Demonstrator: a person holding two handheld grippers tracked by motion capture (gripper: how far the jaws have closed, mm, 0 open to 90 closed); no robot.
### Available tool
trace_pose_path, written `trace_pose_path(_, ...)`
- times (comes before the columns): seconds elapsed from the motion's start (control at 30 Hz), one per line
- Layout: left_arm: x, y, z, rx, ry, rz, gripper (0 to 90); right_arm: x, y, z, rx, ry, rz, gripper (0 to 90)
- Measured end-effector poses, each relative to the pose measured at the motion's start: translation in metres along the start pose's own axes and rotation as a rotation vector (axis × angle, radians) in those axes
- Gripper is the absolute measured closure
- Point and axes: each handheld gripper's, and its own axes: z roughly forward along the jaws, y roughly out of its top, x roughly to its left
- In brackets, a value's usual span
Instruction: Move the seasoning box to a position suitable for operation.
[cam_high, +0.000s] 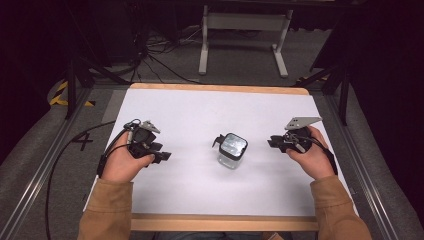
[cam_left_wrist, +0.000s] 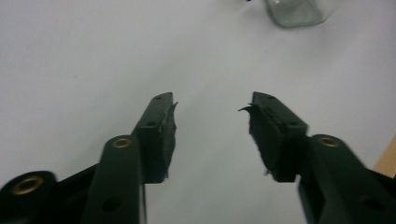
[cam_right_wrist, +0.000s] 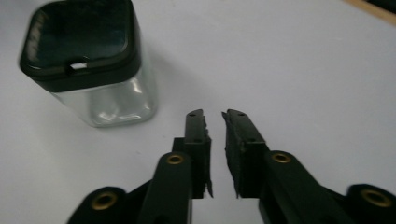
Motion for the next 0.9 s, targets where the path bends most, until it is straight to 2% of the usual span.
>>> trace_pose_path(0.03, -0.004, 0.001, -0.005, -0.033, -0.044, -0.012, 59.2, 0.001, 0.000, 0.000, -0.007, 0.023, 0.023, 87.7)
trace_pose_path(0.07, -0.005, 0.001, -0.008, -0.033, -0.069, -0.017, 63.5, 0.002, 0.001, -0.001, -0.019, 0.035, 0.024, 90.0)
trace_pose_path(0.1, -0.006, 0.000, -0.011, -0.034, -0.076, -0.024, 65.8, 0.002, 0.002, -0.002, -0.029, 0.042, 0.027, 90.0)
trace_pose_path(0.23, -0.005, -0.006, -0.014, -0.019, -0.044, -0.045, 66.0, 0.002, 0.006, -0.001, -0.034, 0.052, 0.029, 90.0)
trace_pose_path(0.3, -0.004, -0.011, -0.014, -0.008, -0.038, -0.060, 64.0, 0.003, 0.009, 0.003, -0.038, 0.039, 0.018, 90.0)
trace_pose_path(0.4, -0.005, -0.016, -0.017, -0.013, -0.005, -0.111, 57.3, 0.004, 0.014, 0.012, -0.055, 0.051, 0.027, 89.4)
trace_pose_path(0.47, -0.007, -0.021, -0.020, -0.020, -0.007, -0.123, 57.1, 0.005, 0.017, 0.021, -0.039, 0.080, 0.031, 89.5)
trace_pose_path(0.6, -0.007, -0.027, -0.024, -0.025, 0.000, -0.140, 57.1, 0.007, 0.021, 0.038, -0.010, 0.105, -0.013, 90.0)
trace_pose_path(0.8, -0.006, -0.035, -0.025, -0.022, -0.001, -0.165, 56.1, 0.010, 0.025, 0.056, 0.002, 0.114, -0.041, 89.9)
trace_pose_path(0.87, -0.006, -0.036, -0.026, -0.021, 0.004, -0.157, 55.8, 0.011, 0.026, 0.058, 0.007, 0.115, -0.044, 89.9)
trace_pose_path(0.9, -0.007, -0.037, -0.026, -0.022, 0.003, -0.170, 55.7, 0.012, 0.027, 0.064, 0.009, 0.122, -0.052, 89.9)
